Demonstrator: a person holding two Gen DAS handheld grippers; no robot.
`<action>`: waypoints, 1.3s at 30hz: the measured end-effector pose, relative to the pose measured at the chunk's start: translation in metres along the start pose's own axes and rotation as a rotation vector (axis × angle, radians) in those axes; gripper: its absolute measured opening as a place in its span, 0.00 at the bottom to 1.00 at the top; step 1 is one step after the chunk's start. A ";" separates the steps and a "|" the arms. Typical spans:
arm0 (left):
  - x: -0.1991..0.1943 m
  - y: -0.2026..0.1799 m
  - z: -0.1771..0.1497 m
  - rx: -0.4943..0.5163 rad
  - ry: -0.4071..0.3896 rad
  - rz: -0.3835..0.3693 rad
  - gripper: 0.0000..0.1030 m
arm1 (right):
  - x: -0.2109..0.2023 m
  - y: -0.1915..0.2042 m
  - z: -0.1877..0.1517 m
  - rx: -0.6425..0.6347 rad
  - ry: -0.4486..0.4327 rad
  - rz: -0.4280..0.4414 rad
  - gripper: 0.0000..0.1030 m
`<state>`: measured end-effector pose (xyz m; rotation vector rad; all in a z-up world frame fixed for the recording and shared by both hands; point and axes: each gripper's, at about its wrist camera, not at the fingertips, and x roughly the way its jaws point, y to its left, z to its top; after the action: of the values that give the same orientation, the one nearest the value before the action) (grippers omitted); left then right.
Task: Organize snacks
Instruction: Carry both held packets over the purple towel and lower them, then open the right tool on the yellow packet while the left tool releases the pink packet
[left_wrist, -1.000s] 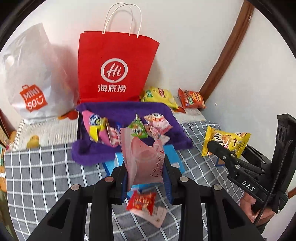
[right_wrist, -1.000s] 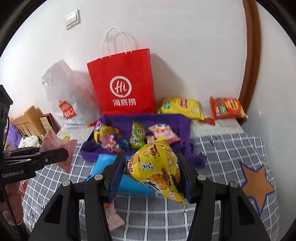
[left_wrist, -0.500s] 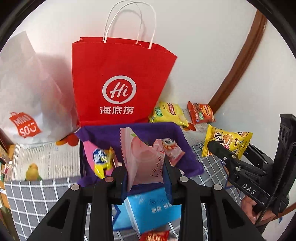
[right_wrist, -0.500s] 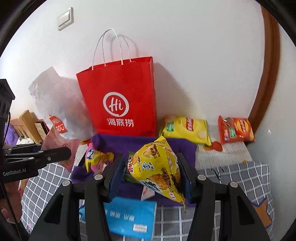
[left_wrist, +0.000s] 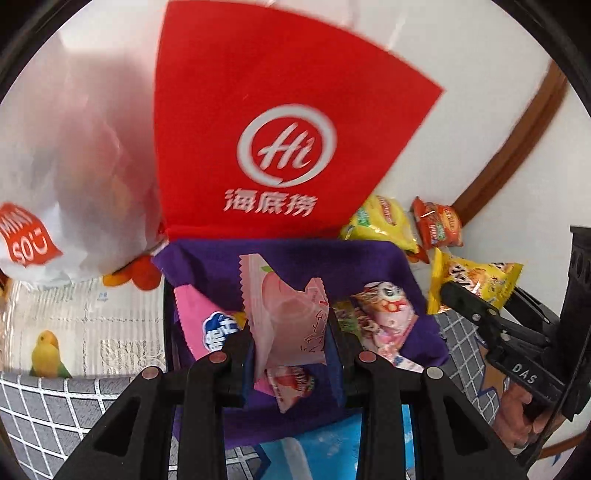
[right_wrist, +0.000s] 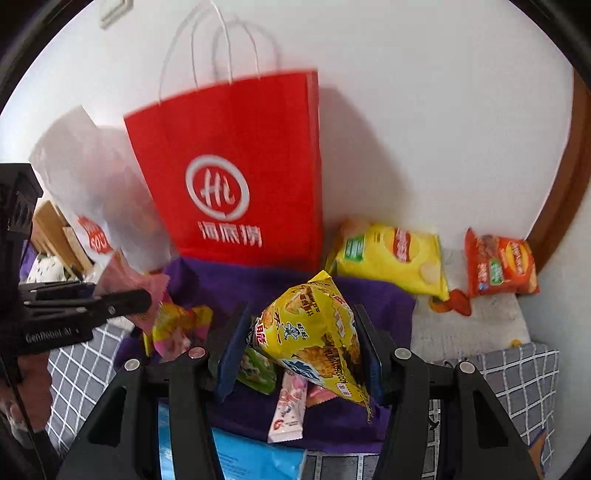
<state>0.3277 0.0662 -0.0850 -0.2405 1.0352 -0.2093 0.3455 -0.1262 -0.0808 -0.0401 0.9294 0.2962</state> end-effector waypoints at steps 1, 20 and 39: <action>0.002 0.002 0.000 -0.002 0.006 0.004 0.29 | 0.004 -0.003 -0.001 0.009 0.010 0.007 0.53; 0.021 0.000 -0.003 0.005 0.047 -0.013 0.29 | 0.047 0.000 -0.018 -0.023 0.140 0.066 0.53; 0.043 -0.007 -0.007 0.016 0.094 -0.005 0.29 | 0.062 -0.002 -0.023 -0.016 0.195 0.044 0.53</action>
<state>0.3423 0.0464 -0.1220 -0.2206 1.1253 -0.2354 0.3629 -0.1175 -0.1446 -0.0643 1.1230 0.3453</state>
